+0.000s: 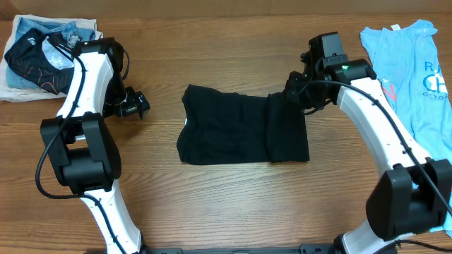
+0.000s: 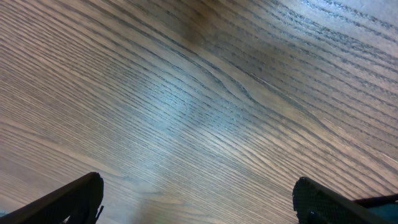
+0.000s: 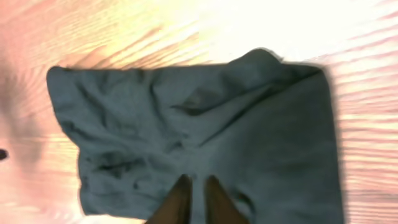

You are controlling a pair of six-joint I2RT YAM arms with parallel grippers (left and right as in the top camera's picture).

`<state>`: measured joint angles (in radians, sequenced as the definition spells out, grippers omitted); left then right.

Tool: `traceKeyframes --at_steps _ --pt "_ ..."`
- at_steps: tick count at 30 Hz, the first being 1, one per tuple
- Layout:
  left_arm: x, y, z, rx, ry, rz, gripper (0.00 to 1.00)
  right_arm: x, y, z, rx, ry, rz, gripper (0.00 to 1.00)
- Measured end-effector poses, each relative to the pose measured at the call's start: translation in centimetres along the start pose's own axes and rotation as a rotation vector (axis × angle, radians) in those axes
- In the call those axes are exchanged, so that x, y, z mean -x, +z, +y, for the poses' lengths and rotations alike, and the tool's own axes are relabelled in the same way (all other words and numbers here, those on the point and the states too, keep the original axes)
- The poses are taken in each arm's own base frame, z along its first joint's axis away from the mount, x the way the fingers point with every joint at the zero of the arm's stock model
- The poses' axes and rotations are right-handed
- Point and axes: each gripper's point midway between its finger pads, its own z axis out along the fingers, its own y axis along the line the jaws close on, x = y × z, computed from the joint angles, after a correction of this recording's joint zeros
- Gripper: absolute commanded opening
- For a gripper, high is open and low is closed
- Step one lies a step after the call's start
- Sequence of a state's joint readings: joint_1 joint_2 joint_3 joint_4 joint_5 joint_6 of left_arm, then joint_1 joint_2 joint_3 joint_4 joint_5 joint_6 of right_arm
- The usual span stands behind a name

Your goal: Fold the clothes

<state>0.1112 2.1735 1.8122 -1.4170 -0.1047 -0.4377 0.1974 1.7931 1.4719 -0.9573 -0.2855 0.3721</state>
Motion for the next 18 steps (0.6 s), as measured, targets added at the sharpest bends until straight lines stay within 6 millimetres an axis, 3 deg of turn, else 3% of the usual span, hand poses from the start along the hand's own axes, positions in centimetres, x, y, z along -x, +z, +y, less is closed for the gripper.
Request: traceKeyframes --at_steps 12,14,18 --pt "0.0 0.0 0.0 0.000 0.000 0.001 1.00 -1.9 11.8 0.5 0.222 -0.031 0.244 0.08" --pt "0.0 0.0 0.0 0.000 0.000 0.000 1.00 -2.1 12.6 0.5 0.256 -0.021 0.261 0.06" --pt "0.0 0.0 0.0 0.000 0.000 0.000 1.00 -1.7 11.8 0.4 0.282 0.007 0.275 0.05"
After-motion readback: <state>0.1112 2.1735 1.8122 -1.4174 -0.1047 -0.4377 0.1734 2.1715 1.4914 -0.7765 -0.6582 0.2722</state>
